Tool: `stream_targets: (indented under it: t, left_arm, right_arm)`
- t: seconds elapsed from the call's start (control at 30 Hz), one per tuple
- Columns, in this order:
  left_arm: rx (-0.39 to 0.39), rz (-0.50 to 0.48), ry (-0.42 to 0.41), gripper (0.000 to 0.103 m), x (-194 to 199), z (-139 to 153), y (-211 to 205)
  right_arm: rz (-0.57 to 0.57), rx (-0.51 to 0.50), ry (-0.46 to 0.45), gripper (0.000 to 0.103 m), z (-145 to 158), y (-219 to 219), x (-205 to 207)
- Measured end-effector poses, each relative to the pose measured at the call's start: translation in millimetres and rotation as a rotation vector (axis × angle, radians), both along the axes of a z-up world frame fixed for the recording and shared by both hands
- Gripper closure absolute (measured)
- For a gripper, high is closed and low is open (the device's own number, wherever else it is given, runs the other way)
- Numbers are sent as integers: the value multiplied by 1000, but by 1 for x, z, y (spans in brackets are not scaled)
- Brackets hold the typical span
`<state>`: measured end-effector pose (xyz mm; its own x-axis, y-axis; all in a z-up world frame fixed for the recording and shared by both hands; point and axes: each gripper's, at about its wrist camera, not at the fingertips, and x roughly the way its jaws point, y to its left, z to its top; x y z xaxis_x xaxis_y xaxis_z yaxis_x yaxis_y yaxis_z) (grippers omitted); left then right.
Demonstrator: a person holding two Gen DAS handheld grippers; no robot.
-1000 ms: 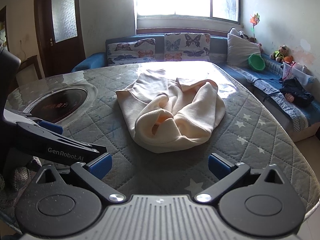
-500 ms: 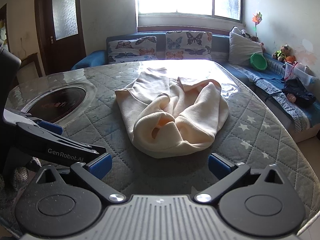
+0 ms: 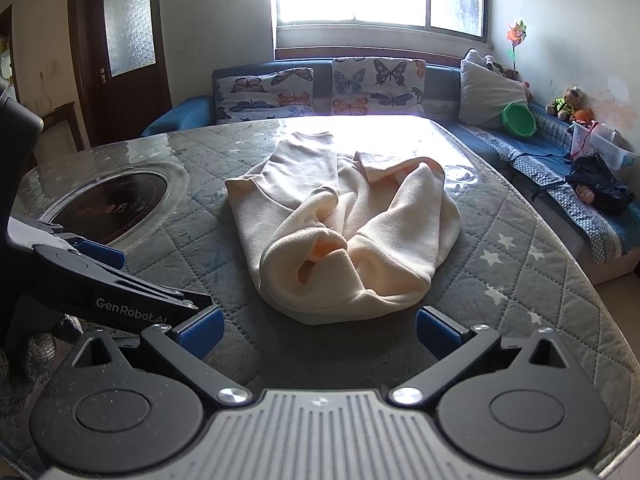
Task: Fold clothes
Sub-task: 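Approach the crumpled cream garment with both grippers open, then grasp the garment edge with the left gripper while the right gripper grasps another edge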
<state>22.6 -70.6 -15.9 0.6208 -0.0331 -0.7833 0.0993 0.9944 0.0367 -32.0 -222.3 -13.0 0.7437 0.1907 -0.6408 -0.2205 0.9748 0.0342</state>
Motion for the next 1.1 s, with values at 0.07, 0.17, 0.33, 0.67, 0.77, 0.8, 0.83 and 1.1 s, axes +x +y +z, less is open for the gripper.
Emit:
stream_targets:
  t: [0.07, 0.17, 0.33, 0.67, 0.77, 0.8, 0.83, 1.1]
  left_arm:
    - [2, 0, 1, 0, 2, 0, 0]
    - [3, 0, -1, 0, 5, 1, 0]
    - [6, 6, -3, 0, 11, 3, 1]
    - [8, 2, -6, 0, 20, 6, -1]
    - [6, 2, -12, 0, 23, 9, -1]
    - [4, 3, -14, 0, 24, 11, -1]
    - [1, 3, -18, 0, 26, 13, -1]
    - [-49, -18, -62, 0, 47, 35, -7]
  right_arm:
    - [1, 0, 1, 0, 1, 0, 1]
    - [3, -2, -1, 0, 2, -1, 4]
    - [7, -6, 1, 0, 2, -2, 9]
    - [6, -9, -1, 0, 4, -4, 15]
    - [5, -4, -5, 0, 6, -6, 16]
    - [5, -2, -7, 0, 7, -7, 17]
    - [6, 0, -10, 0, 8, -8, 17]
    - [12, 18, -39, 0, 19, -17, 24]
